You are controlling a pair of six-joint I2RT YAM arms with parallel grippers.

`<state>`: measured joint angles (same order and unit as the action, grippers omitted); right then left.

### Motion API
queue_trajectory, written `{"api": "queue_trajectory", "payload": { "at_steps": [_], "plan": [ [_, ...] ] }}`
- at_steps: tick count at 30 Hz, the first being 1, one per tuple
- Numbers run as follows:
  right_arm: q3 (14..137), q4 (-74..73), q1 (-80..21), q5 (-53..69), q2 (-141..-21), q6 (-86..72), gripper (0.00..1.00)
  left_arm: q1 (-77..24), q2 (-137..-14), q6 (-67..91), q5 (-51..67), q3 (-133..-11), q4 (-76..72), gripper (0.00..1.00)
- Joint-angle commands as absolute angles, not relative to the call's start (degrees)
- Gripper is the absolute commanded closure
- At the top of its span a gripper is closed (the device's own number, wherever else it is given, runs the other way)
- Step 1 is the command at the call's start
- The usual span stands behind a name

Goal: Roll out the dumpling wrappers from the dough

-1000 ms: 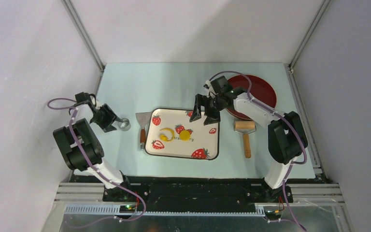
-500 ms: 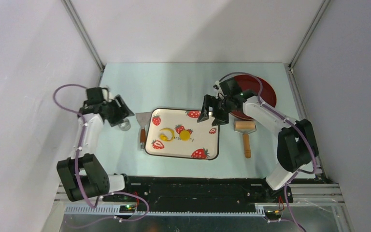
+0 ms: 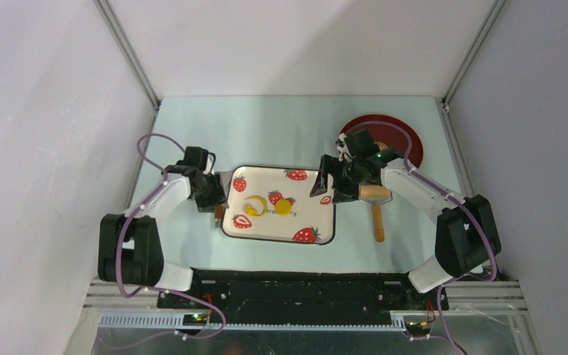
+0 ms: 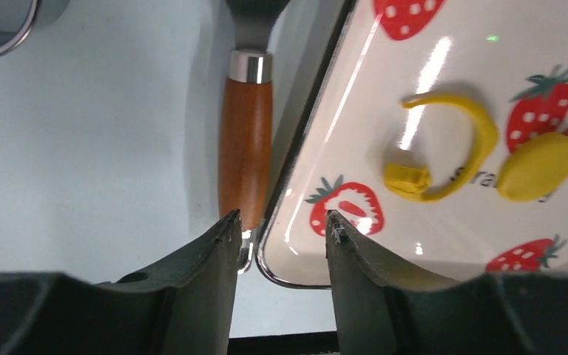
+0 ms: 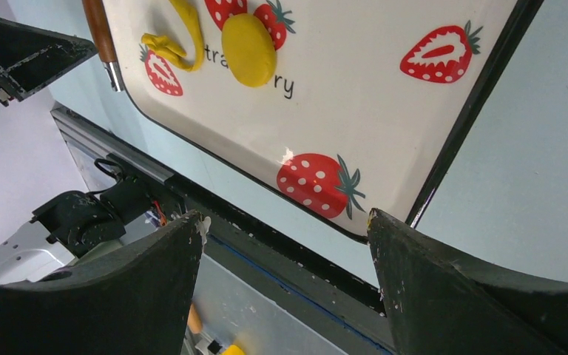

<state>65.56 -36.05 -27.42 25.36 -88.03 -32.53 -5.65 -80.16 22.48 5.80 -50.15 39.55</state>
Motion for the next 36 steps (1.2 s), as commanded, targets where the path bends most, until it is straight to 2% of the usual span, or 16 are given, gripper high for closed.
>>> {"api": "queue_trajectory", "payload": {
  "at_steps": [1, 10, 29, 36],
  "plan": [
    [65.01, -35.33, -27.06, 25.29, -86.46, -32.64, 0.16, -6.15, -81.93, 23.08, 1.68, -49.85, 37.87, 0.51],
    [64.95, -35.1, -27.05, 25.83, -87.67, -32.41, 0.16, -5.69, -84.35, 21.32, 1.47, -52.27, 37.99, 0.58],
    [63.15, -33.68, -27.32, 27.08, -87.28, -32.7, 0.16, -3.22, -94.52, 19.61, 4.01, -57.28, 39.44, 0.61],
    [62.91, -33.45, -27.3, 26.7, -87.06, -32.85, 0.16, -3.98, -95.83, 18.23, -0.45, -58.44, 41.72, 0.61]
  ]
}}
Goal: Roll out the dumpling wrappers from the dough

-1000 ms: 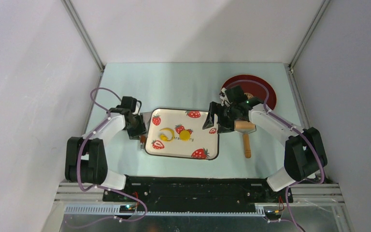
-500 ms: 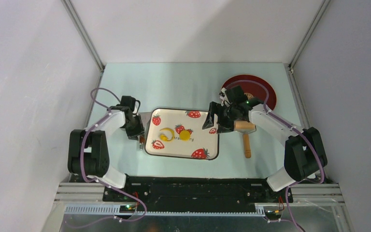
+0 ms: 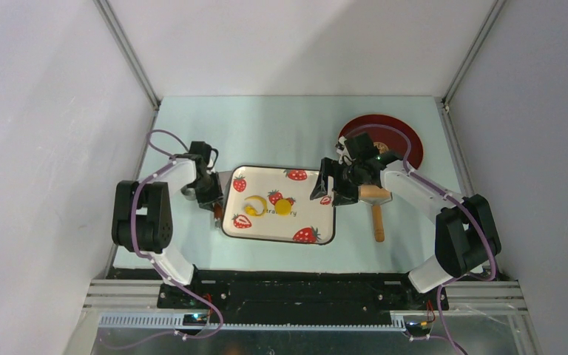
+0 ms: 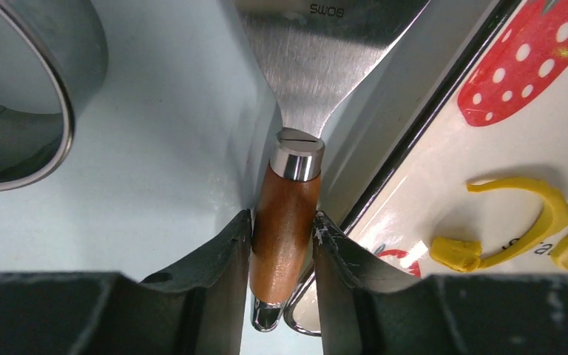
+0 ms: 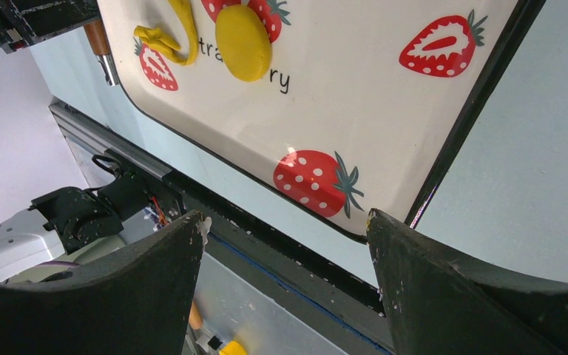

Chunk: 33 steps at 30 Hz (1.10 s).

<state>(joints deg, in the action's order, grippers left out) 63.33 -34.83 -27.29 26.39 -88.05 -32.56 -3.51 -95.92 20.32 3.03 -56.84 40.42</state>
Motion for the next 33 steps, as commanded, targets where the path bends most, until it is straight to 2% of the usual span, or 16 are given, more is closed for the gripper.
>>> {"api": "queue_trajectory", "payload": {
  "at_steps": [1, 4, 6, 7, 8, 9, 11, 27, 33],
  "plan": [
    [62.83, -33.35, -27.35, 26.62, -87.04, -32.95, 0.16, -4.16, -95.92, 18.08, -1.5, -58.51, 42.27, 0.61],
    [62.39, -32.77, -27.29, 26.67, -86.73, -33.56, 0.15, -4.13, -96.7, 17.68, -1.67, -58.53, 42.82, 0.61],
    [62.32, -32.66, -27.28, 26.82, -86.62, -33.67, 0.15, -4.19, -97.74, 17.59, -0.67, -58.67, 42.88, 0.69],
    [62.32, -32.63, -27.32, 26.81, -86.54, -33.69, 0.15, -4.17, -97.91, 17.58, -0.5, -58.83, 42.93, 0.79],
    [62.32, -32.72, -27.33, 26.81, -86.43, -33.67, 0.15, -4.21, -97.76, 17.51, -0.47, -58.99, 42.91, 0.84],
    [62.31, -32.8, -27.33, 26.74, -86.29, -33.6, 0.15, -4.21, -97.53, 17.5, -0.45, -59.2, 43.03, 0.95],
    [62.33, -33.05, -27.27, 26.64, -86.07, -33.39, 0.15, -4.21, -95.64, 17.33, 0.85, -59.69, 43.11, 0.99],
    [59.55, -32.9, -23.92, 27.91, -82.56, -32.43, 0.14, -7.62, -73.7, 13.07, 4.32, -64.5, 48.07, 1.0],
    [55.98, -34.24, -18.65, 28.09, -80.41, -29.97, 0.13, -17.38, -71.14, 6.75, 5.55, -61.83, 49.94, 1.0]
  ]
}}
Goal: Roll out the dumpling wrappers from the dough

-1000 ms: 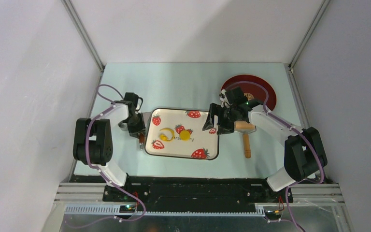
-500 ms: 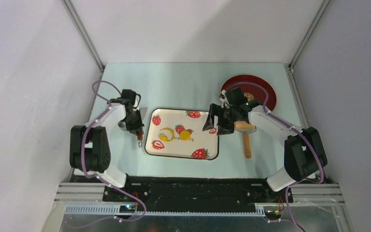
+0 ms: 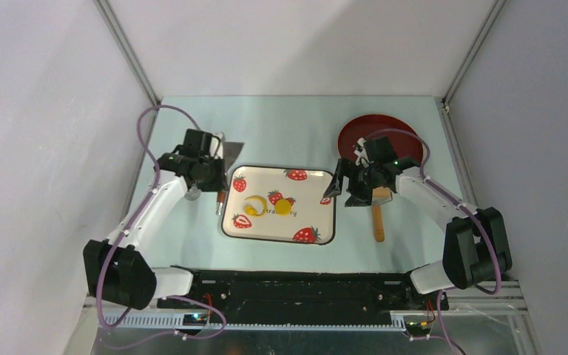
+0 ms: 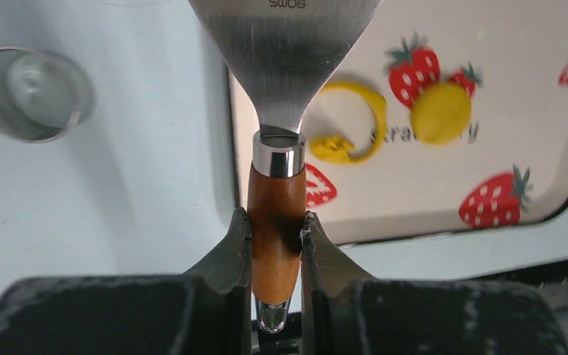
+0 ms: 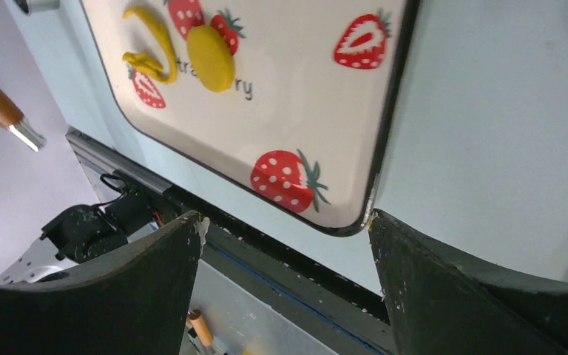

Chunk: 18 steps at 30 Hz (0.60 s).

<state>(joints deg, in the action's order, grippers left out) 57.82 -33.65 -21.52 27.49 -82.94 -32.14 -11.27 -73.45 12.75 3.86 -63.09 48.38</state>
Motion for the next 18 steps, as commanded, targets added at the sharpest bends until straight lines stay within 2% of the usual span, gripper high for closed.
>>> {"api": "queue_trajectory", "payload": {
  "at_steps": [1, 10, 18],
  "plan": [
    [55.3, -34.35, -18.07, 28.18, -80.11, -29.51, 0.13, -18.53, -71.08, 6.19, 5.28, -61.49, 50.02, 1.0],
    [52.74, -35.33, -13.17, 28.42, -80.67, -26.77, 0.13, -34.28, -72.9, 8.91, 2.39, -59.34, 50.93, 1.0],
    [52.69, -33.91, -13.39, 30.29, -86.73, -25.97, 0.17, -42.15, -74.75, 18.03, 2.94, -55.09, 50.93, 1.0]
  ]
}}
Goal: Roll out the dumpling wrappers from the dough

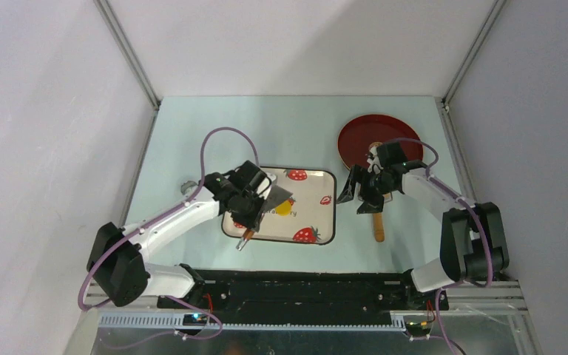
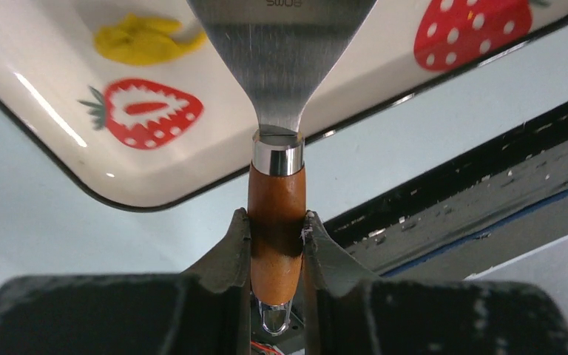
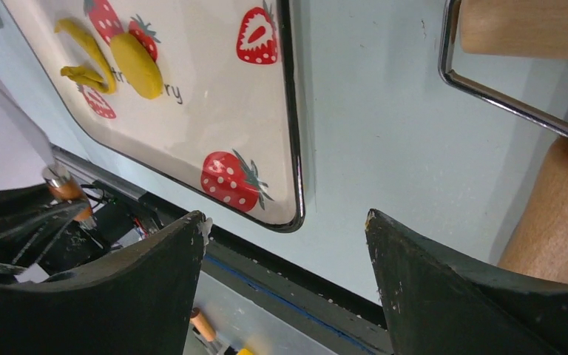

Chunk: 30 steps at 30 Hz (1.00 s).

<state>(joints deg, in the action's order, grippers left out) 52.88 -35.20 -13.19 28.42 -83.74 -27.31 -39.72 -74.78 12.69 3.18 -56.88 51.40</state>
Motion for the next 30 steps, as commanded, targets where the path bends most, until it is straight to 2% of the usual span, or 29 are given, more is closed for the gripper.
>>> {"api": "queue_trajectory", "payload": {
  "at_steps": [1, 9, 19, 25, 30],
  "plan": [
    [52.71, -33.55, -13.7, 30.44, -88.17, -26.0, 0.19, -43.1, -74.54, 19.36, 3.24, -54.71, 50.9, 1.0],
    [56.94, -32.9, -18.37, 30.95, -98.79, -26.34, 0.35, -46.66, -72.73, 24.21, 4.23, -49.49, 50.8, 1.0],
    [64.59, -35.45, -20.63, 30.21, -106.27, -25.39, 0.45, -47.0, -69.45, 26.97, 5.55, -43.47, 50.86, 1.0],
    [66.93, -36.89, -21.12, 29.68, -108.4, -24.02, 0.49, -47.12, -69.96, 28.41, 5.17, -43.66, 50.81, 1.0],
    [66.99, -36.71, -21.54, 28.94, -110.25, -23.61, 0.56, -47.71, -71.7, 28.86, 4.58, -44.06, 50.63, 1.0]
  ]
}}
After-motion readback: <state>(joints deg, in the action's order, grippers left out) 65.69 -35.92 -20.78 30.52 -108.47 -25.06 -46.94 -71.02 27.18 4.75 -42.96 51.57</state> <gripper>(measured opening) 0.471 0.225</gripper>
